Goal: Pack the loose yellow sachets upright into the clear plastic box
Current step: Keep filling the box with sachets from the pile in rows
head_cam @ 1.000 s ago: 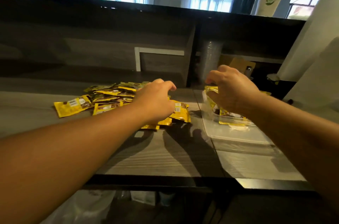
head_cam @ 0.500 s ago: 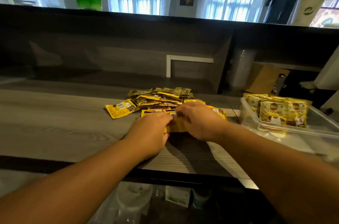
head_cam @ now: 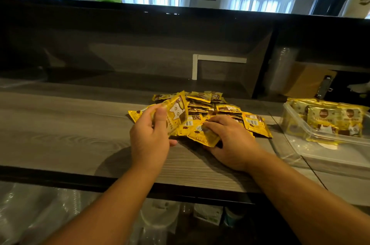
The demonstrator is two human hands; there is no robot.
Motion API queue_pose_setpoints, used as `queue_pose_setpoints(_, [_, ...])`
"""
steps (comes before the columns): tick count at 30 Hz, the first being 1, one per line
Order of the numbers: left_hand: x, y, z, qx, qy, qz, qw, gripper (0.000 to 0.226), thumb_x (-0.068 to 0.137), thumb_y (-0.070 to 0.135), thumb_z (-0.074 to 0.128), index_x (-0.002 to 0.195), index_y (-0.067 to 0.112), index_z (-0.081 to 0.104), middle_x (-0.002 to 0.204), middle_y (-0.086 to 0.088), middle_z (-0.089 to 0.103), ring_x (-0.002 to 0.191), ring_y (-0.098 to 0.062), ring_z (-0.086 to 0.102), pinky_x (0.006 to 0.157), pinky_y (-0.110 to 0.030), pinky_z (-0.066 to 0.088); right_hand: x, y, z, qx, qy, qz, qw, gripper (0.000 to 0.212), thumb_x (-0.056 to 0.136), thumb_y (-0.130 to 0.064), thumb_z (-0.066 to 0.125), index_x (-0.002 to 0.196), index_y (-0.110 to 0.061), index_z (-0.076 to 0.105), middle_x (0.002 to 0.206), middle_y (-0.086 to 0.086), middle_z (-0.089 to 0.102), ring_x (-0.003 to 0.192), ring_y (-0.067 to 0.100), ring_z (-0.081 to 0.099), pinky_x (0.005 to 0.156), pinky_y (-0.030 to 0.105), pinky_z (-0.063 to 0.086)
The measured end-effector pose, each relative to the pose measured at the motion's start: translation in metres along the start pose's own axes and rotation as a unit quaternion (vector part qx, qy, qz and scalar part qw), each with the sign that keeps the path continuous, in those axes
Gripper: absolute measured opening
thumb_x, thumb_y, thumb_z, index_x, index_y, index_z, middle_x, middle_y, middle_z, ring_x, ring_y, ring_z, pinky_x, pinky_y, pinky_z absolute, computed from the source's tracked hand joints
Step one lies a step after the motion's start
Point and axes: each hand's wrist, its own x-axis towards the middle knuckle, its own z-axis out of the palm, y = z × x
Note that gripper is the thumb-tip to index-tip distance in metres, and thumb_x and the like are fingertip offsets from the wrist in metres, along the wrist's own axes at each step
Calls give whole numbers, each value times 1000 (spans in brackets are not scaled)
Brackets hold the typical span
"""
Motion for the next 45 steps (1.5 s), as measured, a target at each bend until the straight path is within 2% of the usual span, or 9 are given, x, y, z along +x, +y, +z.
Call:
queue_pose_setpoints(5, [13,0,0,-24,15,-113,993,14,99,40,49,107,30,55,96,3,68,64,-12,73,48,-27,56,-6,-2,-4,53,45,28,997,44,96,-32,55,139,-36,47,140,-10,49,128,14,42,101,28,36])
queue_pose_setpoints(9, [16,-2,1,-29,20,-144,989,21,98,32,58,117,23,57,103,0,69,68,-12,74,55,-32,60,-12,-1,-6,219,181,53,957,26,97,-24,55,121,-29,64,103,-16,65,97,2,60,79,13,47])
queue_pose_setpoints(15, [10,2,-1,28,-19,-108,994,26,94,23,65,119,22,59,106,2,66,68,-8,73,67,-40,63,-18,-1,-31,498,232,171,818,18,97,-21,55,110,-32,63,102,-9,71,94,6,68,79,28,56])
queue_pose_setpoints(22, [-6,7,10,161,-73,13,984,20,91,13,67,95,31,60,95,3,69,83,-16,71,71,-43,62,-44,31,-81,548,272,158,775,26,95,-15,58,93,-41,59,94,-11,69,91,10,67,74,34,58])
queue_pose_setpoints(25, [-13,21,30,169,-91,49,980,25,92,15,65,117,21,62,108,4,69,99,-16,68,81,-42,61,-52,61,-103,521,315,164,776,24,95,-14,58,100,-37,58,97,-11,66,89,6,66,67,27,56])
queue_pose_setpoints(29, [-22,50,83,118,-107,64,985,24,93,13,63,103,34,57,100,10,66,93,-13,67,79,-39,61,-69,108,-125,446,364,182,797,39,91,-7,63,121,-31,53,112,-10,58,98,8,61,60,18,55])
queue_pose_setpoints(32, [-28,70,125,109,-146,104,978,28,93,13,64,114,31,57,105,9,65,101,-11,65,79,-30,59,-83,145,-140,412,379,184,808,54,88,0,64,126,-35,46,117,-11,53,96,6,59,59,13,54])
queue_pose_setpoints(40, [-35,105,215,160,-264,189,932,38,96,11,60,129,28,51,119,6,58,110,-11,55,88,-26,54,-99,230,-150,209,254,247,911,64,87,1,66,140,-27,45,123,-3,50,107,17,51,76,29,51])
queue_pose_setpoints(45, [-41,104,252,218,-315,210,899,38,97,12,55,131,27,50,126,2,55,111,-13,52,81,-20,48,-97,260,-147,76,162,258,949,40,86,-9,70,122,-20,59,113,4,56,100,23,57,71,30,52])
